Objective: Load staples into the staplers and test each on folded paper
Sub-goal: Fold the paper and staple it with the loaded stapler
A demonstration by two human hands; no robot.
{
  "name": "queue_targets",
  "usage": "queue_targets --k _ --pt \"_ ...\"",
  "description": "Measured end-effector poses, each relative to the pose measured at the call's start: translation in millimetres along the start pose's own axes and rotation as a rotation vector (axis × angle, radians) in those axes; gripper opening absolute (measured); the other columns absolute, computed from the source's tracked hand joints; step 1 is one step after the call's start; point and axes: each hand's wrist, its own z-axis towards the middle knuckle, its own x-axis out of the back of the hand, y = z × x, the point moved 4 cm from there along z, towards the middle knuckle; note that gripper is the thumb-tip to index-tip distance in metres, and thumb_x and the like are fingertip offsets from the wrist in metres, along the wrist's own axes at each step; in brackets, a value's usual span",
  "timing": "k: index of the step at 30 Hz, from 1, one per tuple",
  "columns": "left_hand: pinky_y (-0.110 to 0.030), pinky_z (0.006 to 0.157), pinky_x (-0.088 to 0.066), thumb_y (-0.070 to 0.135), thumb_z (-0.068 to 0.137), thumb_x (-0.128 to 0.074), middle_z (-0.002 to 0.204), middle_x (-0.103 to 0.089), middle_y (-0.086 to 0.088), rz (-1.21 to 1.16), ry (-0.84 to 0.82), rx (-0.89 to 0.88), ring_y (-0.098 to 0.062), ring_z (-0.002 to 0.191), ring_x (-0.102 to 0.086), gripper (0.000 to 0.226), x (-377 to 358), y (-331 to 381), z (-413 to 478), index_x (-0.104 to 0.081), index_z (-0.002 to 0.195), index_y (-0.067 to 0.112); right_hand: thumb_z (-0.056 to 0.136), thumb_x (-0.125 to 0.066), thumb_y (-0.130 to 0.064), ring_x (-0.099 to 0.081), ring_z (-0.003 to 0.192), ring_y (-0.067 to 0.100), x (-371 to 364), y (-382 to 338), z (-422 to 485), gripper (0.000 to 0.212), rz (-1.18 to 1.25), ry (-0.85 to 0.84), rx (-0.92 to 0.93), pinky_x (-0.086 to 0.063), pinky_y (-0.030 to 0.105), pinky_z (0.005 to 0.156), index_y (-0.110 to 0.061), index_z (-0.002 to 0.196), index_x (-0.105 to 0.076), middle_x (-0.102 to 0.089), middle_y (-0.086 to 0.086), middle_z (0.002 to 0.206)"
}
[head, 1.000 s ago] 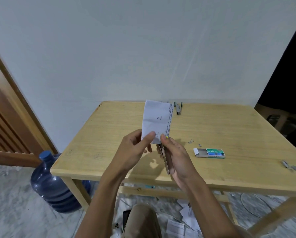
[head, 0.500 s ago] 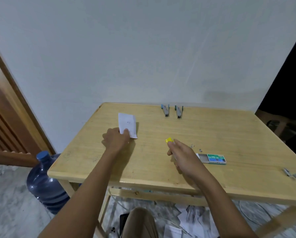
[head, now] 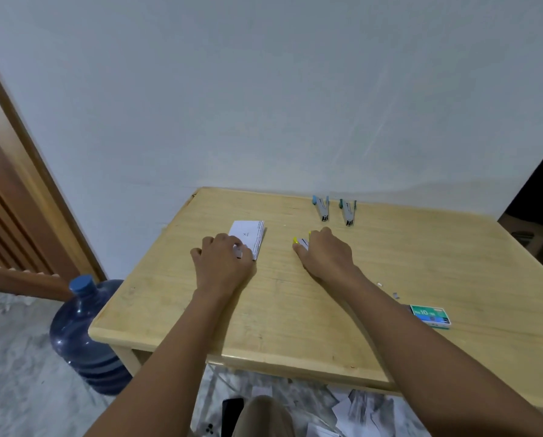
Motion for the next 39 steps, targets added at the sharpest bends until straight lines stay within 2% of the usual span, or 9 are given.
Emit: queue_targets --k 2,4,7,9,14,19,26,33,39 --pt "-0.04 0.095 -0.027 0.047 0.085 -0.055 0.114 -0.063 0.011 0.008 -0.006 0.005 -0.019 0.113 -0.047 0.028 0 2 0 -0.065 0.098 0.025 0.1 -0.04 -0.05 -0.058 0.087 0.028 -4 -5 17 0.042 -0.012 0.007 -0.029 -0.039 0.033 0.067 -0.012 0.083 -0.049 -0.056 0.014 0.121" --pt "-0.039 0.092 -0.027 0.057 0.081 -0.057 0.111 -0.063 0.013 0.025 0.004 -0.001 -0.018 0.11 -0.047 0.034 0 3 0 -0.061 0.095 0.026 0.099 -0.04 -0.052 -0.057 0.084 0.028 -7 -8 30 0.045 0.022 -0.008 -0.075 -0.038 0.033 0.066 -0.011 0.085 -0.052 -0.054 0.016 0.13" --pt "-0.038 0.09 -0.024 0.058 0.081 -0.056 0.11 -0.063 0.014 0.04 0.005 -0.015 -0.018 0.109 -0.045 0.035 -2 1 1 -0.058 0.094 0.026 0.097 -0.044 -0.051 -0.06 0.103 0.03 -2 -6 33 0.055 0.184 -0.045 -0.137 -0.043 0.033 0.072 -0.007 0.13 -0.047 -0.051 0.015 0.134" --pt "-0.038 0.09 -0.023 0.054 0.084 -0.054 0.113 -0.063 0.013 0.031 0.012 -0.016 -0.018 0.11 -0.045 0.031 -3 -1 2 -0.057 0.096 0.026 0.092 -0.052 -0.041 -0.059 0.105 0.029 5 -2 20 0.06 0.283 -0.075 -0.105 -0.046 0.034 0.075 -0.011 0.142 -0.037 -0.053 0.012 0.13" --pt "-0.038 0.091 -0.021 0.037 0.09 -0.051 0.121 -0.056 0.002 0.061 0.019 -0.039 -0.022 0.119 -0.039 0.021 -6 -1 5 -0.06 0.096 0.019 0.09 -0.059 -0.018 -0.06 0.107 0.027 6 11 -10 0.039 0.324 -0.128 0.033 -0.05 0.036 0.087 -0.016 0.129 -0.058 -0.061 0.009 0.126" --pt "-0.042 0.092 -0.025 0.028 0.092 -0.049 0.12 -0.054 -0.003 0.091 0.023 -0.054 -0.025 0.115 -0.041 0.022 -8 0 4 -0.064 0.106 0.02 0.095 -0.061 -0.026 -0.06 0.113 0.022 -6 8 9 0.042 0.369 -0.038 0.051 -0.048 0.033 0.09 -0.019 0.135 -0.058 -0.063 0.005 0.129" --pt "-0.042 0.095 -0.023 0.033 0.095 -0.045 0.127 -0.053 0.0 0.088 -0.008 0.005 -0.022 0.122 -0.04 0.027 -7 -2 6 -0.068 0.109 0.026 0.099 -0.05 -0.029 -0.065 0.097 0.029 -11 -5 60 0.026 0.174 0.085 0.015 -0.046 0.034 0.072 -0.017 0.114 -0.067 -0.067 0.006 0.113" --pt "-0.046 0.098 -0.025 0.037 0.096 -0.037 0.133 -0.044 -0.005 0.228 -0.176 0.025 -0.026 0.123 -0.034 0.035 -22 1 40 -0.057 0.122 0.025 0.104 -0.034 -0.031 -0.055 0.11 0.028 -29 -5 88 0.04 0.093 0.125 -0.05 -0.042 0.036 0.071 -0.026 0.143 -0.043 -0.052 0.007 0.126" --pt "-0.051 0.108 -0.02 0.045 0.097 -0.03 0.149 -0.026 -0.012 0.275 -0.346 0.073 -0.033 0.136 -0.022 0.051 -36 6 86 -0.038 0.143 0.024 0.104 -0.035 -0.028 -0.051 0.113 0.027 -38 -4 94 0.044 0.066 0.114 -0.054 -0.041 0.035 0.072 -0.026 0.148 -0.032 -0.048 0.006 0.129"
